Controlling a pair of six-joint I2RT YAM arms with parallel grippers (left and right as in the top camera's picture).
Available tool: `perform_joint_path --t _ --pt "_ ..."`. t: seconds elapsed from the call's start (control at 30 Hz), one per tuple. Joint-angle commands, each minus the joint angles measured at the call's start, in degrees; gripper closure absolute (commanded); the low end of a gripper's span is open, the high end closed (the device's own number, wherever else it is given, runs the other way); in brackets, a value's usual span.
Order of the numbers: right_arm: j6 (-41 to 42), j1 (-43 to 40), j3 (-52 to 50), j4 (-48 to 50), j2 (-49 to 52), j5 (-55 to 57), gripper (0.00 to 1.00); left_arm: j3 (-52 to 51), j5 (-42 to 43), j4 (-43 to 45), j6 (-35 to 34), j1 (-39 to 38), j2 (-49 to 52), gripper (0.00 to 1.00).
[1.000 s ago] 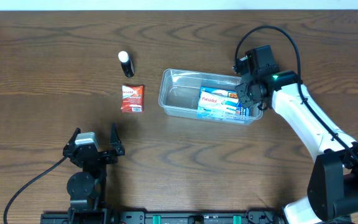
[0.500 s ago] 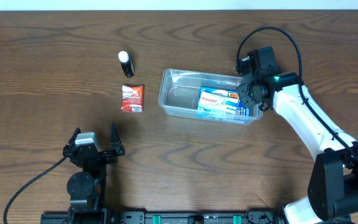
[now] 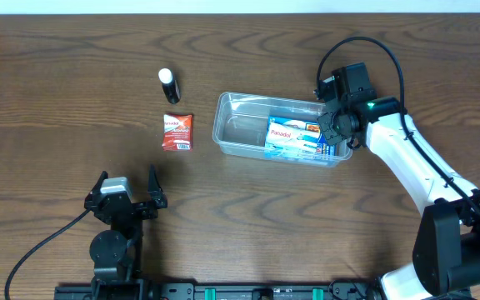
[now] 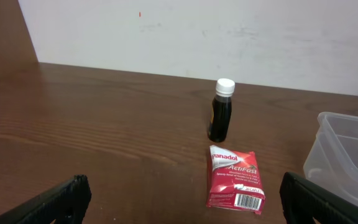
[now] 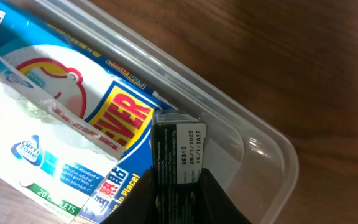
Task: Pack container
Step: 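Open the right gripper and release the tin upright in the container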
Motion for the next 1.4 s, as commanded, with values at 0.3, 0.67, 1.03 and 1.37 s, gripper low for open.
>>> perform_joint_path --t 0.3,0.67,1.03,1.37 --pt "0.61 -0.42 2.29 -1.09 -0.85 -0.04 0.9 -1.4 -0.44 -1.73 0.55 0.26 0.0 0.02" --pt "5.11 -0.42 7.69 -6.1 -5.73 -0.59 0.89 -1.4 -0.44 -1.73 0.57 0.26 0.02 0.02" --pt "19.65 -0.48 7.54 -6.16 -8.35 -9.99 0.99 -1.4 -0.44 -1.73 0.55 0.26 0.0 0.02" --pt "22.99 -3.93 7.41 -5.86 -8.22 -15.37 0.99 -1.4 -0.44 -1.73 0.55 0.26 0.0 0.02"
